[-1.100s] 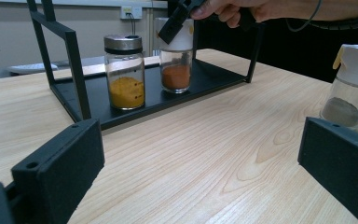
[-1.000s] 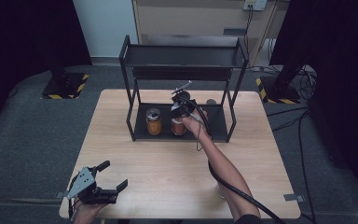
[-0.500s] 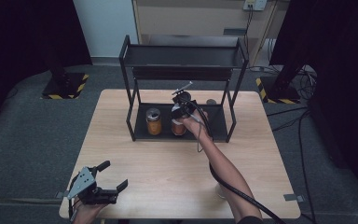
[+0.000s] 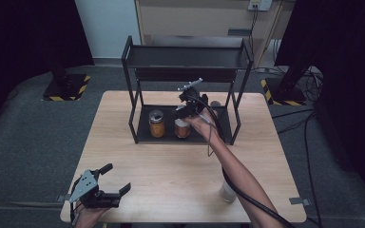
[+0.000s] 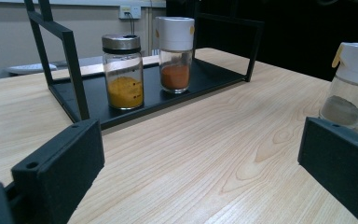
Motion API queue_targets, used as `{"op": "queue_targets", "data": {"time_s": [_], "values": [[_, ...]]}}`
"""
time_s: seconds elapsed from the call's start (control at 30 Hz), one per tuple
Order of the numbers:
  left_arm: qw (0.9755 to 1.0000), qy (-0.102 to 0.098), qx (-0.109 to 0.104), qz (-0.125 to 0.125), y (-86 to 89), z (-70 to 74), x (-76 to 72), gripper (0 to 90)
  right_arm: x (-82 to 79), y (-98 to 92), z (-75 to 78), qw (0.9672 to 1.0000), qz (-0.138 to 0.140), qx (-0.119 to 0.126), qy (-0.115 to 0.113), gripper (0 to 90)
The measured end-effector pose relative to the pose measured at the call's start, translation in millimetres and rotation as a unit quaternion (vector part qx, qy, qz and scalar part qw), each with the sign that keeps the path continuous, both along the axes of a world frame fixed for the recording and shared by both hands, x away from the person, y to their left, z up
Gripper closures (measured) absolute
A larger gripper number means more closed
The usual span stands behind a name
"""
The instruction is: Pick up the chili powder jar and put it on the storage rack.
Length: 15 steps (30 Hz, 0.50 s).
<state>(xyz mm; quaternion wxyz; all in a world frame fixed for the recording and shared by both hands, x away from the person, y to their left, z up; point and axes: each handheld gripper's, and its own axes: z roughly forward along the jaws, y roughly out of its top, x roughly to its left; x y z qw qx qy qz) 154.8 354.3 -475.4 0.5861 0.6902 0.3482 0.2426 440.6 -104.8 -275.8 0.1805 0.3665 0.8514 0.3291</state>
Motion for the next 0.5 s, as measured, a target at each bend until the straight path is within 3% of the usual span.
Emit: {"op": "queue_targets", "data": {"time_s": [0.2,0.5], "values": [[1.0,0.0,0.001,0.0,-0.7,0.3,0.0,0.0,-22.6,-20.7,21.0,0.9993,0.029,0.006,-0.024,9.5],[1.0,0.001,0.002,0.001,-1.1,0.4,0.0,0.0,-58.6,-56.9,41.1,0.9968,0.049,0.037,-0.051,9.5]]}}
